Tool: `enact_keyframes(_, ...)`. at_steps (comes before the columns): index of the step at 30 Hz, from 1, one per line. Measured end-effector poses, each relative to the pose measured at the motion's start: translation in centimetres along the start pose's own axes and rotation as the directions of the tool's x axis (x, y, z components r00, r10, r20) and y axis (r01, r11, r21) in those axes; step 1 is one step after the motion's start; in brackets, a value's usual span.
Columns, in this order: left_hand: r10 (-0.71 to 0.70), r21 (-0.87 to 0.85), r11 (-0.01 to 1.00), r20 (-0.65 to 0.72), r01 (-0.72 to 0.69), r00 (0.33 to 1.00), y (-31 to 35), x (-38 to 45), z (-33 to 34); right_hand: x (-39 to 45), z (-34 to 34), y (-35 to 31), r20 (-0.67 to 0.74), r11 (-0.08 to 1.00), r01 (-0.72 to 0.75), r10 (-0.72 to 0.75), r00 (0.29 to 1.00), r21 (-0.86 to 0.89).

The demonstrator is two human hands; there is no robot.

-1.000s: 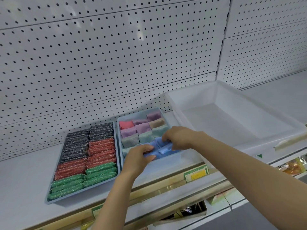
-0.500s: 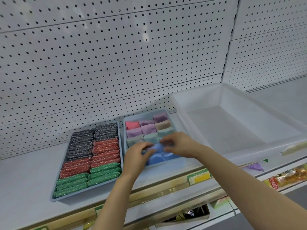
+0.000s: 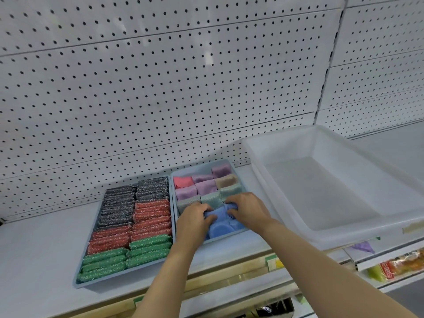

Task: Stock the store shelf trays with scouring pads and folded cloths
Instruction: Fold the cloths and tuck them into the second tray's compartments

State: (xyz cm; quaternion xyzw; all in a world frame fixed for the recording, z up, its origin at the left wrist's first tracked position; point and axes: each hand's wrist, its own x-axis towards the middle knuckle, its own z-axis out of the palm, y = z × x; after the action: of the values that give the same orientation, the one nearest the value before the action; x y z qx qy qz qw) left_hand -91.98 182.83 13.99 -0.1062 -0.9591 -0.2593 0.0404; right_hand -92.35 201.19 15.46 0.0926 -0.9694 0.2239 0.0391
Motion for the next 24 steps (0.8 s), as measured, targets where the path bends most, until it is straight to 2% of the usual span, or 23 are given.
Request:
enact_keyframes(4,0.039,-0.015,0.999,-0.009,-0.039,0.999,-0.4,0.2,0.2,-0.1,0.2,0.2,-0.051,1.000,0.020,-0.019,0.999,0.018)
enact_keyframes(7,0.070,-0.053,0.996,-0.099,-0.076,0.993,-0.5,1.4,0.1,1.1,-0.1,-0.1,-0.177,0.999,0.027,-0.021,0.984,0.029)
enact_keyframes(9,0.061,-0.003,0.998,-0.124,-0.062,0.990,-0.8,3.1,0.2,2.7,-0.3,-0.2,-0.204,0.998,0.061,-0.060,0.977,-0.004)
enact_keyframes(13,0.050,0.134,0.990,-0.031,-0.046,0.998,-1.8,5.2,1.6,4.8,0.1,0.6,-0.095,0.993,0.070,-0.079,0.992,-0.090)
enact_keyframes(15,0.049,0.139,0.989,-0.053,-0.041,0.997,-2.1,5.3,2.1,5.1,0.5,0.9,-0.043,0.990,0.036,-0.042,0.998,-0.136)
enact_keyframes(20,0.051,0.111,0.993,-0.110,-0.038,0.993,-2.3,5.5,2.2,5.2,0.9,1.1,-0.039,0.987,-0.034,0.028,0.999,-0.157)
enact_keyframes(24,0.069,0.112,0.992,-0.109,-0.057,0.992,-1.9,5.3,1.9,5.0,0.8,1.0,-0.032,0.987,-0.020,0.015,0.999,-0.158)
